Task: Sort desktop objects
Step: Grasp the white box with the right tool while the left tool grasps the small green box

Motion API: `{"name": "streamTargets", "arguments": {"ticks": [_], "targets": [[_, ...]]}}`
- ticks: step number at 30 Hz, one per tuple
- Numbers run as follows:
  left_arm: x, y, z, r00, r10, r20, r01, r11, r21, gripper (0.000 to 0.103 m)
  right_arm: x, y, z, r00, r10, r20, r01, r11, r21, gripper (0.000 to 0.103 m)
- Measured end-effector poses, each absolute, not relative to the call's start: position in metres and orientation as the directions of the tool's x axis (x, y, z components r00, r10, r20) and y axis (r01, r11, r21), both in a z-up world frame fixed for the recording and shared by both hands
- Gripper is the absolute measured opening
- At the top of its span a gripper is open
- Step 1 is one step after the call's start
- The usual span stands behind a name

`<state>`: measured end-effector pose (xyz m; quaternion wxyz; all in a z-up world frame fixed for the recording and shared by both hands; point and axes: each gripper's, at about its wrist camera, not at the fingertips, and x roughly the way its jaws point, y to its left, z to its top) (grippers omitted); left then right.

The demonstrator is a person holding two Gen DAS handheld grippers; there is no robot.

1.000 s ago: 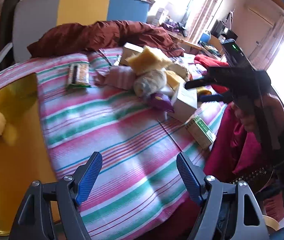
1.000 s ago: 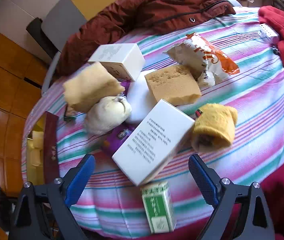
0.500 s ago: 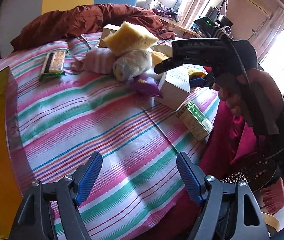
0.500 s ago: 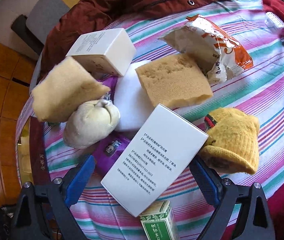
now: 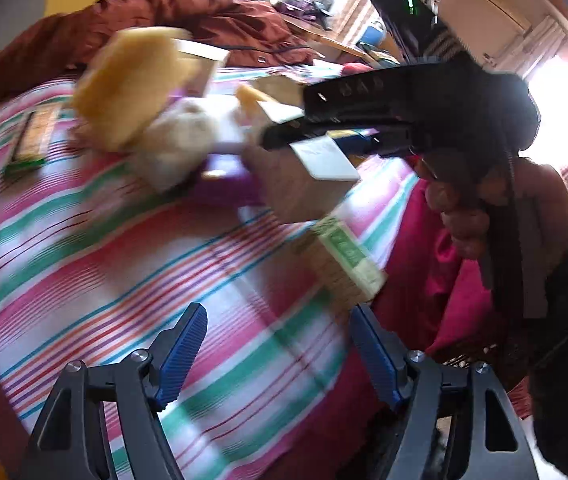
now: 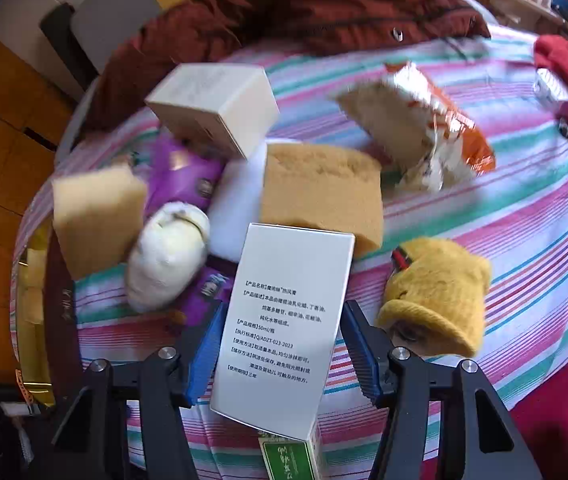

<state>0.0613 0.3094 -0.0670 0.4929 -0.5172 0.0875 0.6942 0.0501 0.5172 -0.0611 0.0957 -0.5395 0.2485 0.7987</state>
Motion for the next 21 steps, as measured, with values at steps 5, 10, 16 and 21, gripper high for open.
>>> {"name": "streamTargets", "arguments": {"ticks": [5, 10, 16, 21], "targets": [[0.073, 0.338, -0.074, 0.064, 0.582, -0.81, -0.777, -0.48, -0.406, 0.074, 0.057, 0.522, -0.042, -0.477, -0.111, -0.872, -0.388, -0.864, 0.322, 0.057], [0.07, 0.354, -0.081, 0.099, 0.59, -0.801, -0.715, -0.518, -0.47, 0.074, 0.056, 0.507, -0.021, -0.562, -0.107, -0.82, -0.313, -0.89, 0.331, 0.054], [0.068, 0.375, -0.087, 0.07, 0.579, -0.812, -0.688, -0.562, -0.46, 0.074, 0.062, 0.512, -0.009, -0.609, -0.076, -0.789, -0.324, -0.885, 0.335, 0.053], [0.066, 0.393, -0.093, 0.018, 0.542, -0.84, -0.69, -0.602, -0.403, 0.074, 0.067, 0.52, -0.003, -0.642, -0.056, -0.765, -0.353, -0.864, 0.36, 0.053]]}}
